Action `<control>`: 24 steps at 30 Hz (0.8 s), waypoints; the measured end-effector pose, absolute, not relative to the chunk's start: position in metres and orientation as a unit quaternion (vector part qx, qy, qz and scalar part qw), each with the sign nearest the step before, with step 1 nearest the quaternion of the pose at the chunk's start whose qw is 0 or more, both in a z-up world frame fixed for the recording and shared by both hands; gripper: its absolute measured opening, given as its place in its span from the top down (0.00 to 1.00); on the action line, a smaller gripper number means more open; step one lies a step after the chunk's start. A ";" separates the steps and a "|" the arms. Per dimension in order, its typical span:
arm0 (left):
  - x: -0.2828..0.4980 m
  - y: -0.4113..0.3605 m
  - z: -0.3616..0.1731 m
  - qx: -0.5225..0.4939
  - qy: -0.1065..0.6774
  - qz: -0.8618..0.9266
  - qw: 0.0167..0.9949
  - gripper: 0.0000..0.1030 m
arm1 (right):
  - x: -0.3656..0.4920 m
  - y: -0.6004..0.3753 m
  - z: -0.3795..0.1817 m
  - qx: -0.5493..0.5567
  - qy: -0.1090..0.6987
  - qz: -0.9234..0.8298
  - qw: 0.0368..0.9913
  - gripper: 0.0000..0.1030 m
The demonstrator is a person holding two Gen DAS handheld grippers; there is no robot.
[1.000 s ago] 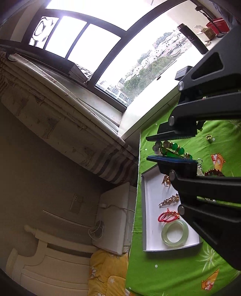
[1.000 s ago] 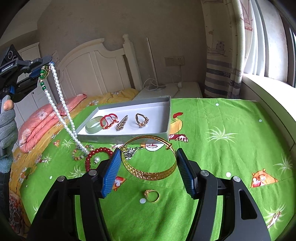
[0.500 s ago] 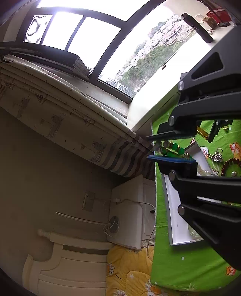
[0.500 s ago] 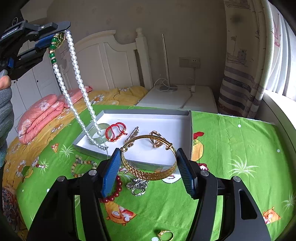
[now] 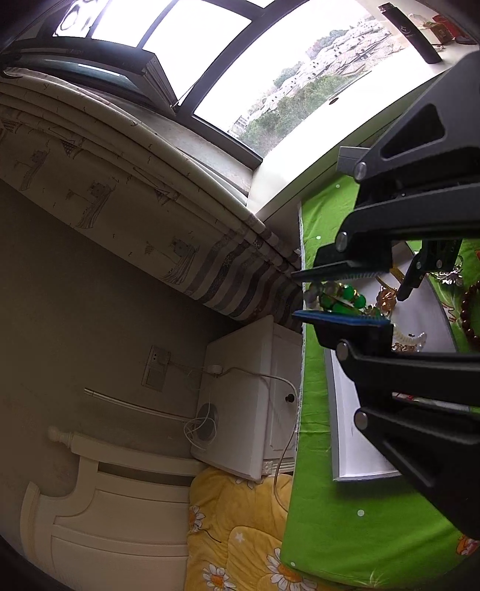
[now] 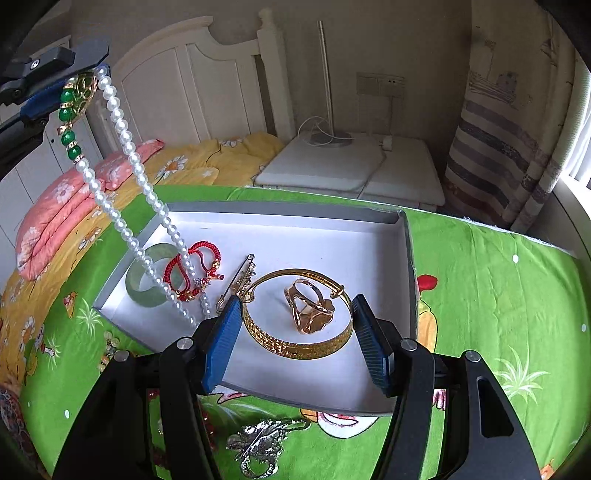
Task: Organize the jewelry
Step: 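Lower the necklace and bangle into the white box and open both tools, then lift both tools out of the box and move toward the bracelets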
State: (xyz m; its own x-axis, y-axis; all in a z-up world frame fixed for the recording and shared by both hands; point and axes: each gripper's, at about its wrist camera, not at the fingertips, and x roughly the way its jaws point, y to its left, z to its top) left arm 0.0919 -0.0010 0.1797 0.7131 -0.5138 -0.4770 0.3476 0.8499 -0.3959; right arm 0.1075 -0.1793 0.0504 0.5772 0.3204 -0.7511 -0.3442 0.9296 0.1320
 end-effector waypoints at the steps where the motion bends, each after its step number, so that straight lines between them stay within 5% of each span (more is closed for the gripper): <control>1: 0.095 -0.001 0.171 -0.137 0.303 -0.226 0.915 0.85 | 0.113 -0.178 0.047 -0.015 0.427 0.183 0.886 0.42; 3: 0.101 0.000 0.155 -0.138 0.318 -0.210 0.914 0.75 | 0.121 -0.178 0.042 -0.013 0.434 0.176 0.883 0.27; 6: 0.103 0.009 0.135 -0.139 0.327 -0.174 0.918 0.32 | 0.115 -0.189 0.047 0.011 0.425 0.187 0.886 0.24; 24: 0.034 0.027 0.067 -0.070 0.361 -0.123 0.922 0.18 | 0.038 -0.250 0.056 0.053 0.389 0.201 0.897 0.24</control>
State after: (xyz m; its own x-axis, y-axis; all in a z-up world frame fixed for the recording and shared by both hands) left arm 0.0341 0.0268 0.0671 0.7091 -0.2765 -0.6486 0.1757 0.9602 -0.2172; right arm 0.0383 -0.2499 0.0561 0.6165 0.4019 -0.6770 -0.3192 0.9136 0.2518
